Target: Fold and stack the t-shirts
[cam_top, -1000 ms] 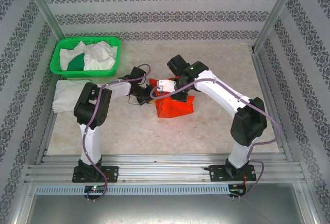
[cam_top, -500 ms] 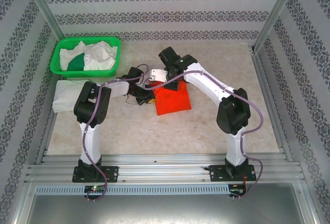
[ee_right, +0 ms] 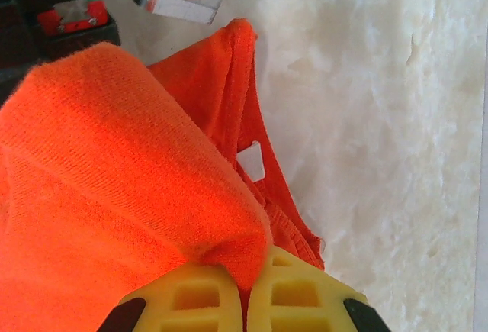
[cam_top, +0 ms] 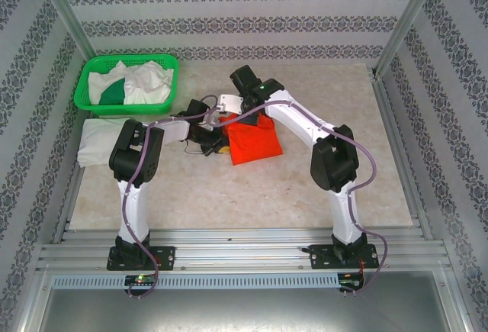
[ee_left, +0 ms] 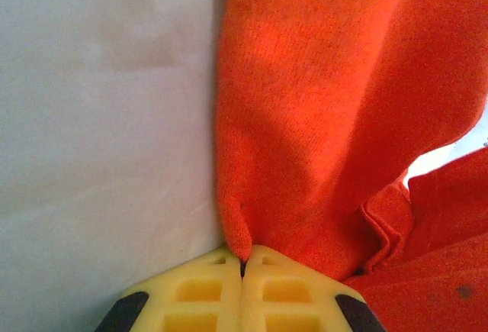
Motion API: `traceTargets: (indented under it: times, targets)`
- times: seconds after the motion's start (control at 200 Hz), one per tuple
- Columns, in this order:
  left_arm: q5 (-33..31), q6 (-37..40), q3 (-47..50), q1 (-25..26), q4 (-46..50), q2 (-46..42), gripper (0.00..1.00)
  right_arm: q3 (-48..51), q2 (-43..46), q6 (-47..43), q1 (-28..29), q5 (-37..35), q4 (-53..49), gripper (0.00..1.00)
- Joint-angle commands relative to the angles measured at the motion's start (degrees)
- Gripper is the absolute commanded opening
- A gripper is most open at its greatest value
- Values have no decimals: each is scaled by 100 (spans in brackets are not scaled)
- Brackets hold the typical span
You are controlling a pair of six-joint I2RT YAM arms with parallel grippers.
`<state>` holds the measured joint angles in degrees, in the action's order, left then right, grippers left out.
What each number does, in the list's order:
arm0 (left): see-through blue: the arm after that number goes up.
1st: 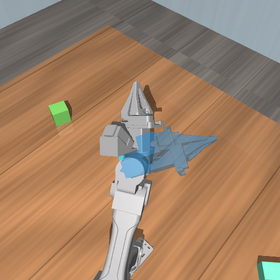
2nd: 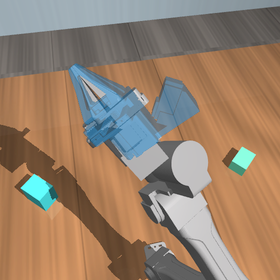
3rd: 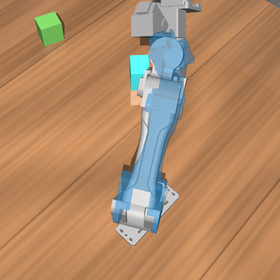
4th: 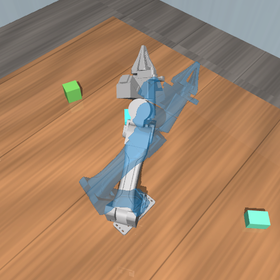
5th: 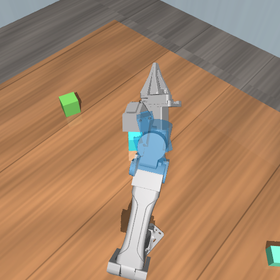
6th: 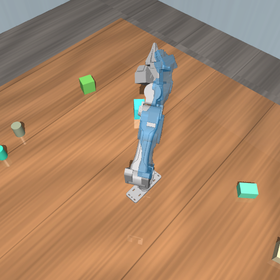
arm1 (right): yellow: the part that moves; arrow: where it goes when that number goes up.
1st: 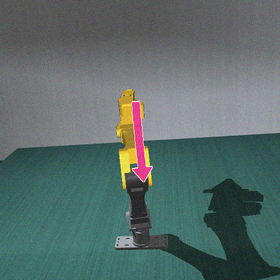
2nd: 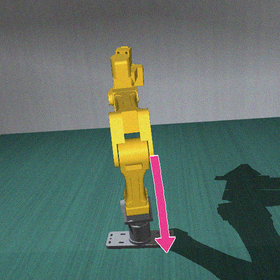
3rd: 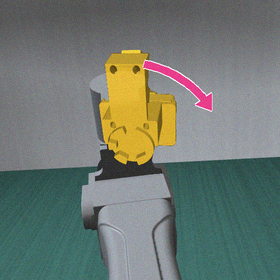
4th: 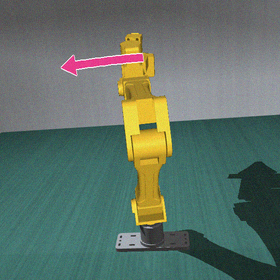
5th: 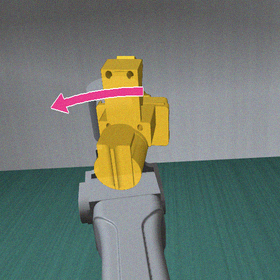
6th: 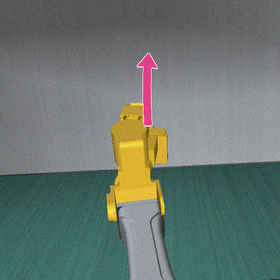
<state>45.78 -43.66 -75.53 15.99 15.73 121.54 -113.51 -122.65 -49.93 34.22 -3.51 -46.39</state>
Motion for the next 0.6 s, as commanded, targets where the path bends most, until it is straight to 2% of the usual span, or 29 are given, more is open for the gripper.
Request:
traceTargets:
  times: [0.0,0.43,0.455,0.49,0.594]
  targets:
    - [-859,101,383,-161,777,551,0,-308,-219,-4,-47,-100,285,0]
    - [-823,88,442,-274,724,586,0,-499,-673,236,-56,-132,679,2]
    - [-817,81,457,-287,708,583,0,-509,-700,267,-56,-126,695,4]
    - [-801,62,473,-290,680,583,0,-518,-718,289,-55,-124,710,13]
    - [-781,-4,539,-346,592,569,0,-514,-721,397,-68,-163,816,45]
